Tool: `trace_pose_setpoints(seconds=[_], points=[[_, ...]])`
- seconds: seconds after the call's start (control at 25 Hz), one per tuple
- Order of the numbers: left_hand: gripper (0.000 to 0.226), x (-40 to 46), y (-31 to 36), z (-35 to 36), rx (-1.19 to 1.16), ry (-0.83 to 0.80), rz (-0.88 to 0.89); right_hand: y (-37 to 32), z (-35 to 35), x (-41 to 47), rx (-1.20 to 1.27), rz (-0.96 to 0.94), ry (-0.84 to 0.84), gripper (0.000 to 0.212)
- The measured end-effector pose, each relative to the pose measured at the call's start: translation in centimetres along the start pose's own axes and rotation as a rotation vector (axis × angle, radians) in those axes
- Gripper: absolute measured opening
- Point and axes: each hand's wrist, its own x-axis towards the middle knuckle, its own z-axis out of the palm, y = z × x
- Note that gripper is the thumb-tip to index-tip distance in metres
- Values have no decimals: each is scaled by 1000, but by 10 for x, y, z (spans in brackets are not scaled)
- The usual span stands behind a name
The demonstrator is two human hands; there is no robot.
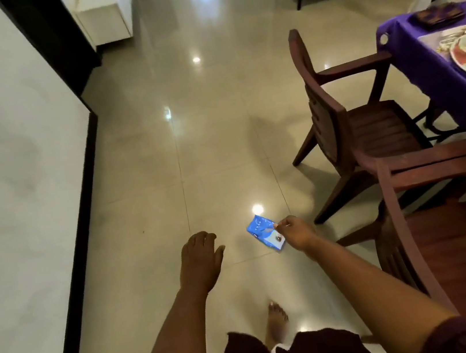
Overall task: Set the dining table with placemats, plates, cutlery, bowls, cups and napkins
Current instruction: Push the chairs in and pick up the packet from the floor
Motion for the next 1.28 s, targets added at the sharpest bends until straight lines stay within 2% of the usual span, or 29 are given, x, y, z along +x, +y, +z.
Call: trace_pose_setpoints(seconds=[0.12, 0.2, 0.32, 0.56, 0.72, 0.88, 0.96, 1.08, 1.16, 1.28], points=[[35, 49, -13, 12, -143, -124, -52, -13, -6, 35, 61, 62, 59, 16], [45, 83, -16, 31, -223, -218, -98, -11, -4, 57, 95, 86, 114, 28], [39, 132, -14, 80, -368, -325, -222, 2, 5, 102, 193, 111, 181, 45], [37, 186, -7, 259, -668, -435, -392, 83, 75, 242, 364, 198, 207, 57], [22, 200, -12, 402, -975, -489, -709, 169, 140, 367, 584, 294, 274, 63], [11, 209, -17, 529, -1201, -551, -827, 258, 197, 467, 779, 414, 330, 60], [19, 210, -17, 570, -1279, -550, -858, 298, 217, 499, 849, 416, 324, 54], [37, 214, -24, 619, -1268, -559, -809, 336, 235, 526, 916, 424, 332, 43], [49, 219, -30, 634, -1229, -559, -771, 350, 239, 538, 921, 452, 373, 48], [54, 229, -31, 637, -1129, -479, -615, 385, 245, 568, 921, 491, 420, 65]])
